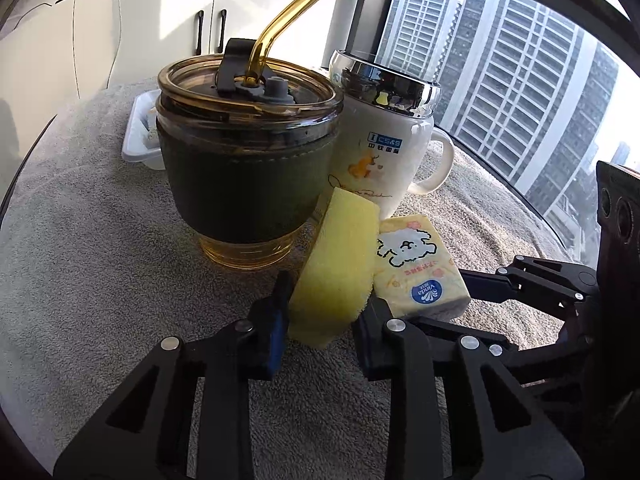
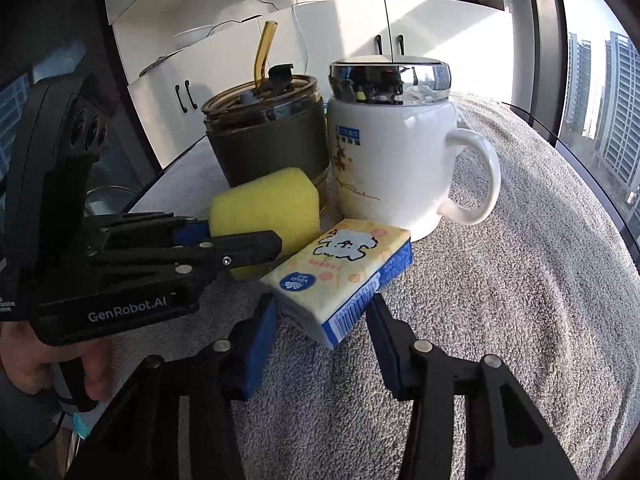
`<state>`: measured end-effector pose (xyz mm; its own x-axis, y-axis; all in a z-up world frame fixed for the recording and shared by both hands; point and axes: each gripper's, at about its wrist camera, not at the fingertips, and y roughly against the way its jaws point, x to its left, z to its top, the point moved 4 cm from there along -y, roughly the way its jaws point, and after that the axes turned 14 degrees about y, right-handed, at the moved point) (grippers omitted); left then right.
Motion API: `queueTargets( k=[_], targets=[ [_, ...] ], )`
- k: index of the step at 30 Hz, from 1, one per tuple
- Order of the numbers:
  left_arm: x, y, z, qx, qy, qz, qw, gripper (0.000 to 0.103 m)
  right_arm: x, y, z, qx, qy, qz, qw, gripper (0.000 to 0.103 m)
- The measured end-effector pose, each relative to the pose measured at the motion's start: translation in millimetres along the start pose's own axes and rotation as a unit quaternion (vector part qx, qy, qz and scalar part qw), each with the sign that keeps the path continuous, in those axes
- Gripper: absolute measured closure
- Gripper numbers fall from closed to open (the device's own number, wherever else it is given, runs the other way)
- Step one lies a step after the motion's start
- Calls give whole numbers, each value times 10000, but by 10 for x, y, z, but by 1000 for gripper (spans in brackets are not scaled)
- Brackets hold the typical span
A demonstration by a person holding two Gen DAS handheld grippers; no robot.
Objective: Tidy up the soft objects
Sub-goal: 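Close the left tool on the yellow sponge block while the right tool reaches the small tissue pack, then grasp the small tissue pack with the right tool and lift it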
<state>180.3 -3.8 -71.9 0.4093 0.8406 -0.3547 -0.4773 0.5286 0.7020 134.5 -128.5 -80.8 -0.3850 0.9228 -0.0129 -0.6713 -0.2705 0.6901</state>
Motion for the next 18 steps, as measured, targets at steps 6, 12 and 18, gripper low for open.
queueTargets(
  k=[6,12,18],
  targets=[
    [64,-98,62,49,72,-42,10000,77,-23,120,-29,-8,76,55,10000,60],
    [36,-75,112,-2,6,-28,10000,77,-101,144,-125,129,78,134,9998,61],
    [79,-95,76,8,49,-49,10000,77,-196,166,-223,326,-430,558,9970,51]
  ],
)
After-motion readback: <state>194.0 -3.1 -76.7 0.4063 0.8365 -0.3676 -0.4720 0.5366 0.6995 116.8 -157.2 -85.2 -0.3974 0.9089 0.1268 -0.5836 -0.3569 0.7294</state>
